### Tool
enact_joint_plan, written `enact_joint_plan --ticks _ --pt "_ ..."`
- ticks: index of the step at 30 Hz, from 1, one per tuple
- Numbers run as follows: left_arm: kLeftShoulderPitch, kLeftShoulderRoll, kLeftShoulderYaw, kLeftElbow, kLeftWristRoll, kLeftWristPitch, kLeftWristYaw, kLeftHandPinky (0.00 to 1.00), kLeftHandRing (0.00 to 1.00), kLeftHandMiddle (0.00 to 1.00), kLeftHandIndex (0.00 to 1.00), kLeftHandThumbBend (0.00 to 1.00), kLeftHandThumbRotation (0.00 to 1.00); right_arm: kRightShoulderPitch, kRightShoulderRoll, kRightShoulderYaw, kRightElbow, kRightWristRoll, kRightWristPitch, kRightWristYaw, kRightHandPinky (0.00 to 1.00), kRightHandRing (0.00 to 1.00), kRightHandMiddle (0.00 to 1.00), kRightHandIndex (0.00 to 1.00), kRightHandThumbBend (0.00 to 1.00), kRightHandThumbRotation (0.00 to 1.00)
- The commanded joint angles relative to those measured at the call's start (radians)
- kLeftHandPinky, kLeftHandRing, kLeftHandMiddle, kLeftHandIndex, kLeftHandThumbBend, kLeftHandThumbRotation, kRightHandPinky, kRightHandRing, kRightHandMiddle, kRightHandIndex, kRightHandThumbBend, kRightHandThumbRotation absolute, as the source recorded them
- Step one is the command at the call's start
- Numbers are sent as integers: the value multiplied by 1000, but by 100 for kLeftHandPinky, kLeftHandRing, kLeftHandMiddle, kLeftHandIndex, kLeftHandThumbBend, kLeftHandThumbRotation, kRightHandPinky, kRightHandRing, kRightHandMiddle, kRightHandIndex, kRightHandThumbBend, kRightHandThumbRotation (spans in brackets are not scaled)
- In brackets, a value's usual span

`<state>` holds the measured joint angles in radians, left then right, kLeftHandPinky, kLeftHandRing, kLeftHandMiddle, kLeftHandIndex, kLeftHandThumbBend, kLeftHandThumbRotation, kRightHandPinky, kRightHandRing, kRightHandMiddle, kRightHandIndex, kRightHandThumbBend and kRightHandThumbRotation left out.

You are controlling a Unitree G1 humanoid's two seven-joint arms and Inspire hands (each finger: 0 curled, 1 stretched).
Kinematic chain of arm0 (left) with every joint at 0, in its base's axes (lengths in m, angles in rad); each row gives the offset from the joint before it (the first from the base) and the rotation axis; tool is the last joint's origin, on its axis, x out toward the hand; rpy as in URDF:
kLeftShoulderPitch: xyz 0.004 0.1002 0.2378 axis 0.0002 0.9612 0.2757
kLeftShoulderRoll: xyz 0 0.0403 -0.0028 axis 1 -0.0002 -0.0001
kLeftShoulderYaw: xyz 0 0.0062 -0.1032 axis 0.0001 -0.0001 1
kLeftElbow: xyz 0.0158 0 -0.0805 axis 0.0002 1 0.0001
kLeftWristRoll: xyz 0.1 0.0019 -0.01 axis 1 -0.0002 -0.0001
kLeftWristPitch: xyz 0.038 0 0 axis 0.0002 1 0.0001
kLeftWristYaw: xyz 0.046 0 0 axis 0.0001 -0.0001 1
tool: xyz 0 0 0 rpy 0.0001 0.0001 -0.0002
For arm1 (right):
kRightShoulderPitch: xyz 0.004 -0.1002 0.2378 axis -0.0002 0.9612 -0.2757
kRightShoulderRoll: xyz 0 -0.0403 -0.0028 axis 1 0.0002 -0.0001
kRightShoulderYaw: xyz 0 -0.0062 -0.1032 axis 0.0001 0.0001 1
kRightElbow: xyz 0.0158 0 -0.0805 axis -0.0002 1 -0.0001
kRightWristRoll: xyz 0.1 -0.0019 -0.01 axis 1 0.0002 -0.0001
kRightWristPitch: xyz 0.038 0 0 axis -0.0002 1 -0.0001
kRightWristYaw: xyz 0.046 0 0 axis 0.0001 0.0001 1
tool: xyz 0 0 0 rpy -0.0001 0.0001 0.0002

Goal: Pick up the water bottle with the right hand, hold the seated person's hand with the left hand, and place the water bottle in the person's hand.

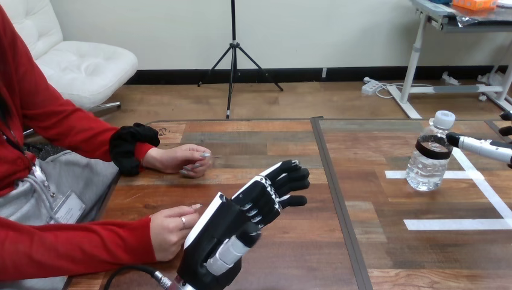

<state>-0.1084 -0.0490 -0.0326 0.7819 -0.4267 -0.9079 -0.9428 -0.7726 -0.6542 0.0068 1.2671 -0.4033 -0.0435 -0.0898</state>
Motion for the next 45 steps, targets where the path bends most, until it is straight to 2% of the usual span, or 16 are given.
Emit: enact_joint_plan --ticks 1,13,27,34,45 --pt "-14 -61 -17 -64 -24 18 -21 82 89 88 88 99 83 -103 -35 34 13 -20 17 -30 65 81 87 92 100 57" --pt "11 -65 -23 -109 -45 39 -46 83 90 89 88 99 84 -121 -26 60 36 -25 46 -35 66 80 86 92 100 58" --pt "35 -54 -28 -133 -47 21 -51 85 90 90 90 100 85 -123 -25 94 52 -39 46 -36 71 84 88 92 100 58" --pt "48 -48 -31 -145 -49 27 -52 84 90 90 90 99 85 -127 -24 104 57 -40 46 -35 70 82 86 91 100 58" --pt "72 -48 -30 -162 -50 33 -46 82 89 89 89 99 85 -142 -11 106 57 -29 48 -26 73 84 87 90 100 56"
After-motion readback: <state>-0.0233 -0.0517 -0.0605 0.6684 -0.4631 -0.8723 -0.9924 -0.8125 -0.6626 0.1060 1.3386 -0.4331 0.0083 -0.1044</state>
